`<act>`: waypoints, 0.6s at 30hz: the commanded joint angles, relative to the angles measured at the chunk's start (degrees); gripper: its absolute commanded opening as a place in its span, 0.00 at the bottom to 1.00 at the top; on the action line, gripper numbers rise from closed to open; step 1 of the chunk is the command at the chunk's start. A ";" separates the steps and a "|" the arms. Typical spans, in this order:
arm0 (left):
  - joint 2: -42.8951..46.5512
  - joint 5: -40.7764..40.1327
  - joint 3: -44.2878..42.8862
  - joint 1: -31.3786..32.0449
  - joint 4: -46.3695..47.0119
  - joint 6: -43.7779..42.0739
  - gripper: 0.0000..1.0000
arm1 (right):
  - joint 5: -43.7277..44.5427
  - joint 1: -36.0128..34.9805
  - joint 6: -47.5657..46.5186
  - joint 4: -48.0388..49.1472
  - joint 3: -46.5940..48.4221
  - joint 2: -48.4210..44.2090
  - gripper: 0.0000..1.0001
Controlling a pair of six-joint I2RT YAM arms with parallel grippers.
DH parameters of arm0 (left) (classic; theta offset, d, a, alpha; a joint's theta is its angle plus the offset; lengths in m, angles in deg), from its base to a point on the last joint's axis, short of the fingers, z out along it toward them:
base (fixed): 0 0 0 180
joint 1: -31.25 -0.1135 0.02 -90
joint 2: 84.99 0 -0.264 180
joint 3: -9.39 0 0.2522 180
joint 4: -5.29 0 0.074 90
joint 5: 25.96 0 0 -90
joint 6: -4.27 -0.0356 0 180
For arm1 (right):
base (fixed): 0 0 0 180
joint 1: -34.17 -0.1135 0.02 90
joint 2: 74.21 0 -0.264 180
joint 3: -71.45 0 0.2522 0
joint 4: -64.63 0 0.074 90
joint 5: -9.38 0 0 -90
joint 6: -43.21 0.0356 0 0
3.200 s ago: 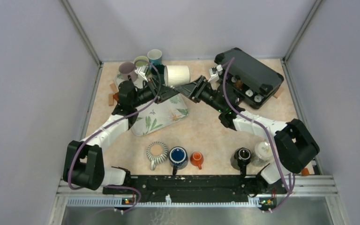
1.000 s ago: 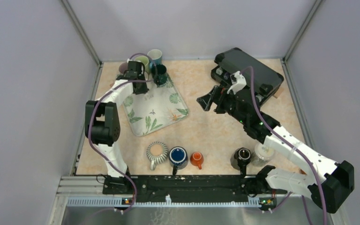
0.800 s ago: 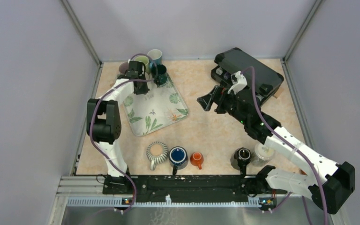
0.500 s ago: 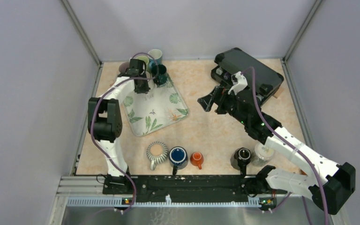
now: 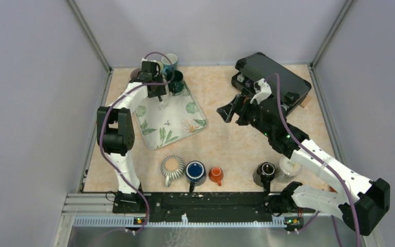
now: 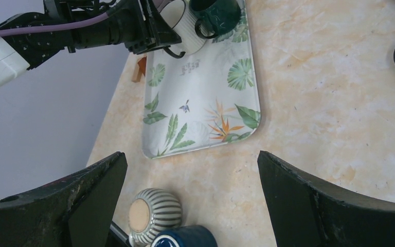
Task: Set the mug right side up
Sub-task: Place the cup on the tray.
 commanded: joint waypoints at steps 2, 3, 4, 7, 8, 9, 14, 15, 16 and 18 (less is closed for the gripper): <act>1.65 0.43 -2.16 -0.24 2.18 -0.07 0.55 | 0.02 -0.41 -0.78 0.12 2.04 -0.92 0.99; 2.00 0.70 -2.20 -0.21 2.01 -0.16 0.58 | -0.14 -0.44 -0.80 -0.07 2.18 -0.77 0.99; 2.42 1.11 -2.17 -0.23 1.86 -0.20 0.61 | -0.30 -0.42 -0.80 -0.21 2.17 -0.64 0.99; 4.10 2.23 -1.51 -0.21 1.49 -0.03 0.71 | -0.46 -0.44 -0.77 -0.90 2.59 -0.17 0.99; 4.78 2.73 -1.13 -0.23 1.51 0.05 0.75 | -0.40 -0.44 -0.76 -1.32 2.81 -0.09 0.99; 5.57 3.06 -0.60 -0.24 1.55 0.12 0.79 | -0.32 -0.43 -0.80 -1.87 3.03 0.09 0.99; 10.18 7.29 3.05 -0.10 1.84 1.08 0.98 | 0.58 -0.43 -0.91 -5.12 3.43 0.62 0.99; 11.28 8.11 3.91 0.00 2.00 1.39 0.98 | 0.93 -0.44 -0.83 -5.98 3.46 0.66 0.99; 12.29 8.71 4.81 0.21 2.15 1.60 0.98 | 1.37 -0.40 -0.84 -6.89 3.47 0.63 0.99; 14.67 9.83 6.61 0.65 2.29 1.80 0.98 | 2.42 -0.44 -0.79 -9.32 3.61 0.67 0.99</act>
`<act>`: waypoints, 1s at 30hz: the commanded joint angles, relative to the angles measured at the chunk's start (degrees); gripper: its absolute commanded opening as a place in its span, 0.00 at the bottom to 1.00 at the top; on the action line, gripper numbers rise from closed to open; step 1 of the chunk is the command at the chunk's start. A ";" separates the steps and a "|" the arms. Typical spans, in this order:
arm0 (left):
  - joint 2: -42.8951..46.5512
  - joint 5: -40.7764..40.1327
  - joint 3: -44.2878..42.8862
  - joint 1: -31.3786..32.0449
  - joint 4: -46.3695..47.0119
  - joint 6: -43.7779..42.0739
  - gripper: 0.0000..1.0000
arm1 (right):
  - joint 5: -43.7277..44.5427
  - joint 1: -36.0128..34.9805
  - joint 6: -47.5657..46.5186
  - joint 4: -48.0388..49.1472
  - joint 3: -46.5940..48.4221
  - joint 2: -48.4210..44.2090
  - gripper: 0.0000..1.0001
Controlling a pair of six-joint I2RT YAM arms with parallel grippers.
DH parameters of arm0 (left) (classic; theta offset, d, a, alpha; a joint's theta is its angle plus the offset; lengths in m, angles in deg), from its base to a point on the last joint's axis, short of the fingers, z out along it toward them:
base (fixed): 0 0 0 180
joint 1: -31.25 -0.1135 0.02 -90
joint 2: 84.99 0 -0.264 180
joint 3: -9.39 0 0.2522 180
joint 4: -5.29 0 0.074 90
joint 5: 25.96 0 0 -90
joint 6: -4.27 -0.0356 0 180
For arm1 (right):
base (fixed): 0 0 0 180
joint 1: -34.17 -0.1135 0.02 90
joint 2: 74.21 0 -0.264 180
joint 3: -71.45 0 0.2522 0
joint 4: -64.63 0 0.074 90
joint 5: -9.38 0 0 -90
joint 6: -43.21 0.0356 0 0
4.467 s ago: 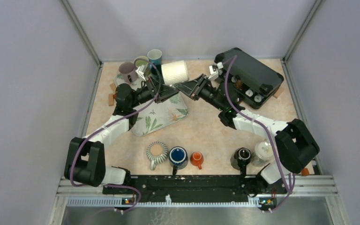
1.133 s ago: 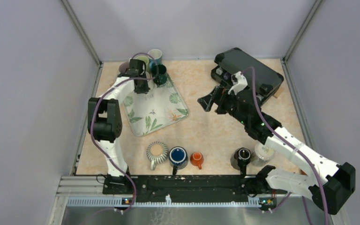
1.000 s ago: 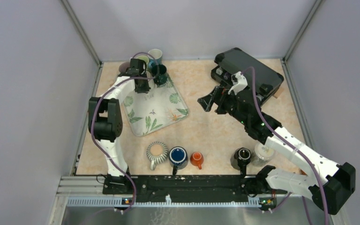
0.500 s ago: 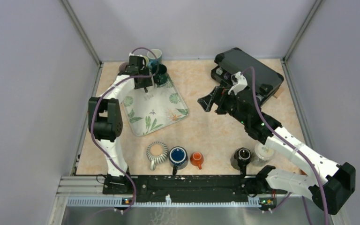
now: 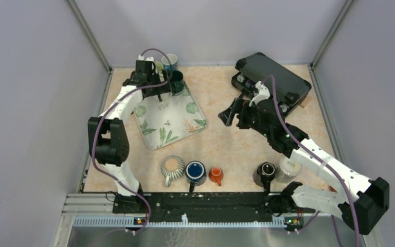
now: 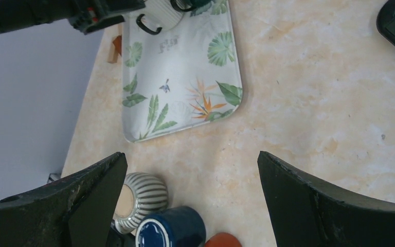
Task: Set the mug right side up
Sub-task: Place the cup on the tray, then turn over the cup at the corner of the board.
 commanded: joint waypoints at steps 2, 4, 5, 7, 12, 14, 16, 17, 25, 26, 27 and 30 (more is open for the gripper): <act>9.22 5.66 5.02 1.27 2.25 1.21 0.98 | 3.70 -0.44 -0.75 -7.31 3.58 -0.25 0.99; 11.97 7.41 7.58 2.02 2.88 1.51 0.98 | 5.06 -0.43 -0.38 -10.65 3.84 -0.84 0.99; 13.43 8.29 9.02 2.56 3.71 1.51 0.98 | 5.85 -0.37 -0.08 -12.57 3.97 -1.29 0.99; 16.01 10.05 12.16 3.86 4.77 1.59 0.98 | 7.00 -0.44 0.89 -17.25 4.04 -2.13 0.99; 20.90 13.05 16.72 8.94 5.38 1.53 0.98 | 6.75 -0.36 3.19 -29.06 5.43 -3.35 0.99; 22.93 14.51 18.41 10.79 6.08 1.40 0.98 | 7.24 -0.44 3.81 -34.57 7.08 -3.53 0.99; 24.21 15.96 19.64 12.52 6.09 1.18 0.98 | 7.60 -0.51 4.52 -39.86 8.87 -3.79 0.99; 24.96 16.91 20.21 13.05 6.29 1.24 0.98 | 7.86 -0.53 5.05 -42.46 9.71 -3.86 0.99; 29.19 21.77 22.76 14.22 6.35 0.08 0.99 | 10.11 -6.05 9.63 -58.69 14.95 -1.66 0.99; 29.35 22.31 22.78 14.27 6.44 -0.05 0.98 | 10.20 -6.78 10.04 -60.54 15.66 -0.88 0.99; 29.47 22.87 22.67 14.29 6.37 -0.19 0.98 | 10.00 -7.31 10.27 -62.36 16.42 -0.02 0.99; 30.03 23.65 22.73 14.28 6.29 -0.29 0.99 | 9.33 -8.24 11.50 -66.34 17.12 0.86 0.99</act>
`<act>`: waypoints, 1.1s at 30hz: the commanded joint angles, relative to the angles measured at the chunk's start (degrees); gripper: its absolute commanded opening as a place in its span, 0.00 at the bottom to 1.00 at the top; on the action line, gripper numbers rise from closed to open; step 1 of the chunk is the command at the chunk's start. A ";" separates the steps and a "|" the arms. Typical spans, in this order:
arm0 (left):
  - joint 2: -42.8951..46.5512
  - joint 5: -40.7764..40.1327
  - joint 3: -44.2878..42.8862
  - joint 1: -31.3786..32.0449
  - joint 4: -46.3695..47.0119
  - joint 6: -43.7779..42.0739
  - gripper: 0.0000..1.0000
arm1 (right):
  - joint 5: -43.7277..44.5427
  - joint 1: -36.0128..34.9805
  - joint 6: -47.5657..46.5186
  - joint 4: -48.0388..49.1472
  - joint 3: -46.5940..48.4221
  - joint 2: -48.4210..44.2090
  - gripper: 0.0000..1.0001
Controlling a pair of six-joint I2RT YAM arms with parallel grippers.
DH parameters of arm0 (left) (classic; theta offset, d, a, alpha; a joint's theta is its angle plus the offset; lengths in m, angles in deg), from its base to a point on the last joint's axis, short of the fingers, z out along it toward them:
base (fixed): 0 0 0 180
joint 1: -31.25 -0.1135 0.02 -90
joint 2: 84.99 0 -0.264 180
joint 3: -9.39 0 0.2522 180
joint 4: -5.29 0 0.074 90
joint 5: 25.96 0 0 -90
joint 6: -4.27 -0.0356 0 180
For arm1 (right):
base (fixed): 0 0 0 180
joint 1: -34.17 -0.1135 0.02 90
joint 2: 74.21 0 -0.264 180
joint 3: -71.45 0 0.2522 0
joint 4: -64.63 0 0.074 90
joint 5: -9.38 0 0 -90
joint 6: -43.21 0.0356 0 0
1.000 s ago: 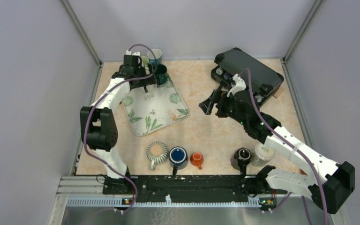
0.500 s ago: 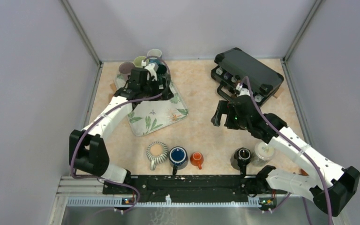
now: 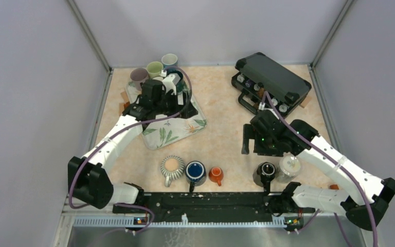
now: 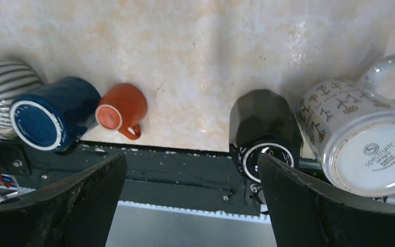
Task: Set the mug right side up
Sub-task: Turn over the cup at the corner of the board.
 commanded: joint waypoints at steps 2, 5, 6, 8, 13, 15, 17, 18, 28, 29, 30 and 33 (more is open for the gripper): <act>2.58 3.16 0.71 0.01 2.43 -1.29 0.98 | -0.34 -1.49 3.24 -10.69 2.39 0.83 0.99; 2.87 3.51 1.51 0.04 2.63 -1.25 0.98 | -2.10 -1.49 3.58 -12.64 0.86 0.69 0.99; 2.95 3.62 1.64 0.02 2.63 -1.21 0.98 | -2.52 -1.49 3.41 -13.38 0.43 0.81 0.99; 2.96 3.99 1.63 0.00 2.67 -1.12 0.98 | -3.23 -1.45 3.11 -15.04 -0.31 1.25 0.99; 3.31 4.37 1.75 0.03 3.05 -0.78 0.98 | -6.41 -1.47 3.19 -15.56 -3.73 0.10 0.99; 3.39 4.56 1.59 0.02 3.06 -0.77 0.99 | -8.04 -1.48 3.75 -14.06 -6.31 -0.35 0.99; 3.52 4.61 1.54 0.01 3.08 -0.84 0.98 | -9.87 -1.49 4.15 -12.01 -9.21 -0.74 0.99; 3.57 4.70 1.58 -0.02 3.03 -0.85 0.98 | -10.14 -1.47 4.57 -11.15 -10.51 -0.94 0.99; 3.91 4.86 1.98 -0.07 3.36 -0.77 0.98 | -8.73 -1.49 8.61 1.81 -20.35 -3.36 0.99; 3.88 4.83 1.97 -0.04 3.41 -0.76 0.98 | -7.83 -1.46 8.78 3.11 -21.01 -3.18 0.99; 3.92 4.85 2.14 -0.03 3.34 -0.77 0.98 | -7.02 -1.47 8.84 4.30 -21.34 -2.80 0.99; 3.87 4.86 2.26 -0.05 3.47 -0.78 0.98 | -4.65 -1.49 8.83 7.43 -21.70 -1.26 0.99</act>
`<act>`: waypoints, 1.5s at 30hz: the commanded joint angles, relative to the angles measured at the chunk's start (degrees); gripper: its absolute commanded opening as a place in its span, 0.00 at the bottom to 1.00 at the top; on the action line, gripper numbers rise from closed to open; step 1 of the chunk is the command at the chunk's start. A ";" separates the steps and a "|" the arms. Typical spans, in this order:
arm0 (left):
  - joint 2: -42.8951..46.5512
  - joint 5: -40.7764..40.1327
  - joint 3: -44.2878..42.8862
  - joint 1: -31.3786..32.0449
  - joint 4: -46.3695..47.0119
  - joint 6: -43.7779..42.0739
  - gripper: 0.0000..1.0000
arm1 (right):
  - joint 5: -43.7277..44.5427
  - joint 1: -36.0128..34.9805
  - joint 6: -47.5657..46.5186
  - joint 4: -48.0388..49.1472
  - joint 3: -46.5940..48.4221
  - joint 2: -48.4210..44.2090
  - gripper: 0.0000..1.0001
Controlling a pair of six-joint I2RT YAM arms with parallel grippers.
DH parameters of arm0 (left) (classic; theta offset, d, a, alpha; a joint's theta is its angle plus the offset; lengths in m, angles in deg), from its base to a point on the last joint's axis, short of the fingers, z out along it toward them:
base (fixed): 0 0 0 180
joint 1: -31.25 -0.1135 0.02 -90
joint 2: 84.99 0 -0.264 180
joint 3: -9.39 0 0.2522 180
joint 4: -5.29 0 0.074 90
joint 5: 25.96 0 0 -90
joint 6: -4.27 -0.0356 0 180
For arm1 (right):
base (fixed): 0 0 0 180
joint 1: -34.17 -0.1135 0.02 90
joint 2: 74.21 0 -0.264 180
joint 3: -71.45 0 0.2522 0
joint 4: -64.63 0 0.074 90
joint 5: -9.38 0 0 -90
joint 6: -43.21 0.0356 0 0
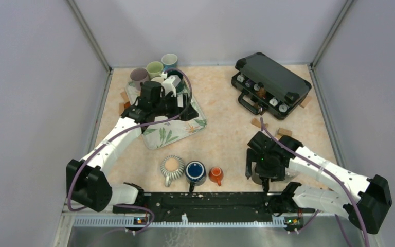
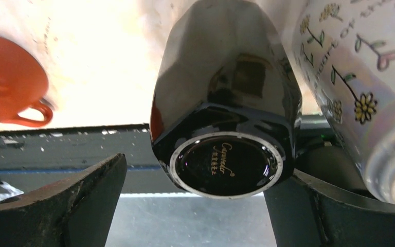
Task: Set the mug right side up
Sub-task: Turn over the cup at the corner of the board.
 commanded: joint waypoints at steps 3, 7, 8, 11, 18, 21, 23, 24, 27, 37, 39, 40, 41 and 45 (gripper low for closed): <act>1.71 1.13 0.65 -0.11 2.85 -0.25 0.99 | 5.68 -0.59 -0.12 11.74 0.15 2.49 0.99; 1.46 1.24 0.72 -0.10 2.95 -0.24 0.98 | 9.01 -0.58 -2.91 16.09 2.18 6.92 0.99; 1.33 1.15 0.73 -0.04 3.06 -0.24 0.98 | 9.43 -0.59 -3.41 17.44 3.13 8.36 0.99; 1.04 1.15 0.74 -0.06 3.01 -0.24 0.98 | 9.32 -0.59 -4.52 22.65 5.73 12.69 0.99; 0.73 1.09 0.91 -0.05 3.12 -0.20 0.98 | 7.75 -0.54 -4.34 33.21 12.11 22.35 0.99; 0.56 1.22 0.92 -0.15 3.14 -0.15 0.98 | 7.91 -0.60 -4.63 35.18 14.42 24.81 0.99; 0.71 1.07 0.99 -0.14 3.05 -0.23 0.98 | 8.29 -0.59 -5.95 35.14 15.38 25.44 0.99; 0.78 1.02 0.92 -0.12 2.97 -0.32 0.98 | 8.26 -0.61 -7.33 35.30 15.35 25.30 0.99; 1.01 0.95 0.91 -0.17 2.94 -0.42 0.98 | 6.82 -0.58 -12.90 35.77 14.53 23.25 0.99; 1.09 1.47 0.89 -0.17 3.14 -0.28 0.98 | 1.16 -0.58 -29.56 31.10 13.65 13.78 0.99; 0.92 1.64 0.87 -0.16 3.27 -0.24 0.98 | 0.65 -0.91 -31.16 28.72 13.97 13.74 0.99; 0.88 1.70 0.89 -0.14 3.28 -0.20 0.98 | 0.94 -1.40 -31.79 27.96 14.00 13.69 0.99; 0.86 1.73 0.91 -0.13 3.25 -0.24 0.98 | 1.34 -2.01 -32.46 27.09 14.12 13.85 0.99; 0.70 1.94 0.89 -0.17 3.31 -0.23 0.98 | 4.72 -5.97 -34.82 24.33 14.93 15.94 0.99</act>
